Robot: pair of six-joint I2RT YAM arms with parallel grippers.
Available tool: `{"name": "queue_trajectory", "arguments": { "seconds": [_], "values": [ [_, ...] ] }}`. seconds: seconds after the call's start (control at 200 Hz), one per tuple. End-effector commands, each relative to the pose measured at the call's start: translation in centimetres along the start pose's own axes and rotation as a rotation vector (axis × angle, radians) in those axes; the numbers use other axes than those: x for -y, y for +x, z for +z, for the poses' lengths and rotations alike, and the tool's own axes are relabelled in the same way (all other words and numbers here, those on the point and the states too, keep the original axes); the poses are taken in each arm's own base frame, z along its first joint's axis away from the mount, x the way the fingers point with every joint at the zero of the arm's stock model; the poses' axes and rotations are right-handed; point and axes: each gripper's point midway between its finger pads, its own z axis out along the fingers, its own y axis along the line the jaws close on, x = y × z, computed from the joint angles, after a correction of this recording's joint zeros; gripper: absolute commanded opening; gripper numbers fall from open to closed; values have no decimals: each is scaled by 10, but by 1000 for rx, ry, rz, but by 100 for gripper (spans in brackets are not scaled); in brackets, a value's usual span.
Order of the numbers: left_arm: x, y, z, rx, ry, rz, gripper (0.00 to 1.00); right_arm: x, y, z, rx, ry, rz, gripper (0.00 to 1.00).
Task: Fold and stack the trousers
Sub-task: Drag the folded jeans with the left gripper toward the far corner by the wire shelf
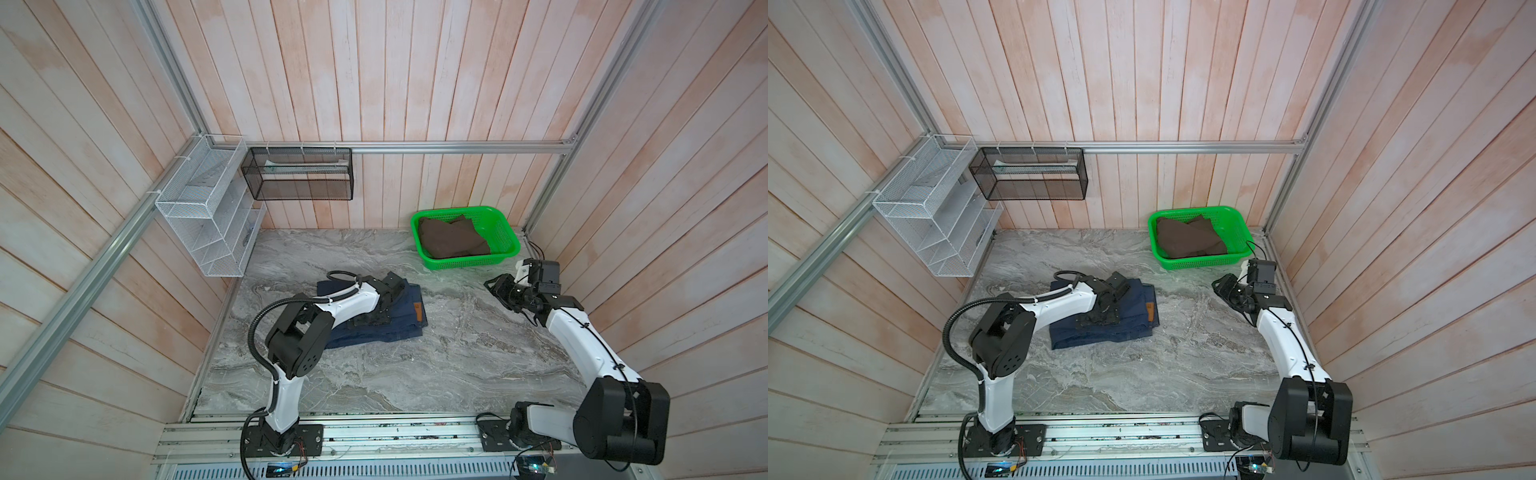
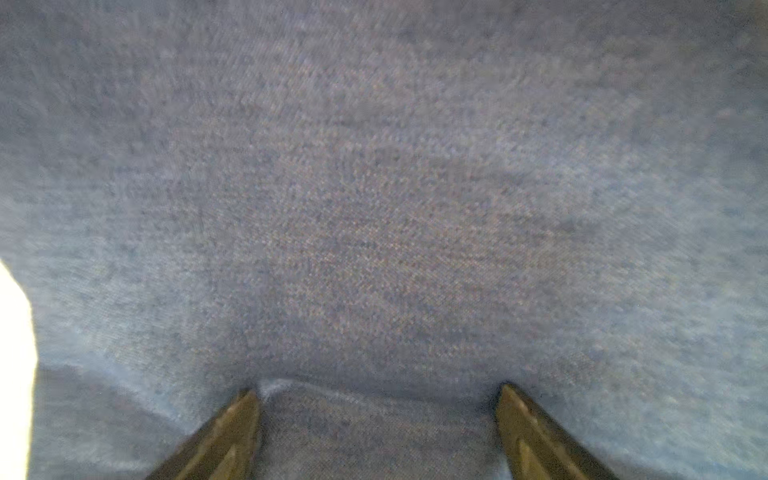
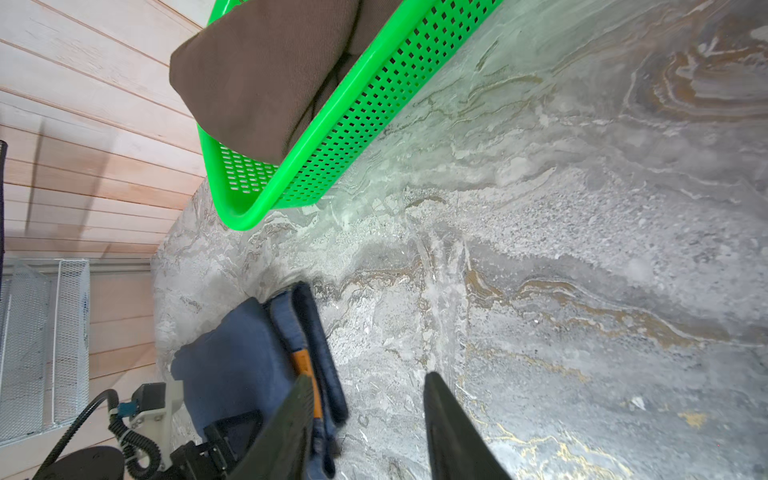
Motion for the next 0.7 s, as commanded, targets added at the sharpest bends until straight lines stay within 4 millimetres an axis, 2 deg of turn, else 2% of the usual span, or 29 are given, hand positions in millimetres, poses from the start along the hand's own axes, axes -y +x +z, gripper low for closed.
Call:
{"name": "queue_trajectory", "arguments": {
  "seconds": [0.0,0.18,0.225,0.34,0.425,0.505,0.695],
  "values": [
    [-42,29,27,-104,-132,140,92,-2,3,-3,-7,-22,7,44],
    [-37,8,-12,-16,-34,59,95,-4,8,-2,-17,-28,4,44],
    [-38,5,-23,2,-14,12,100,-5,11,-1,-26,-29,0,44],
    [-44,2,-41,30,27,-97,100,-9,19,3,-47,-33,-11,44],
    [-49,5,-40,19,43,-157,100,-12,26,7,-62,-36,-17,44],
    [-51,9,-29,-7,57,-186,100,-15,32,12,-78,-39,-24,44],
    [-31,10,-14,-48,144,-205,98,-24,44,20,-107,-41,-47,44]
  ]
}}
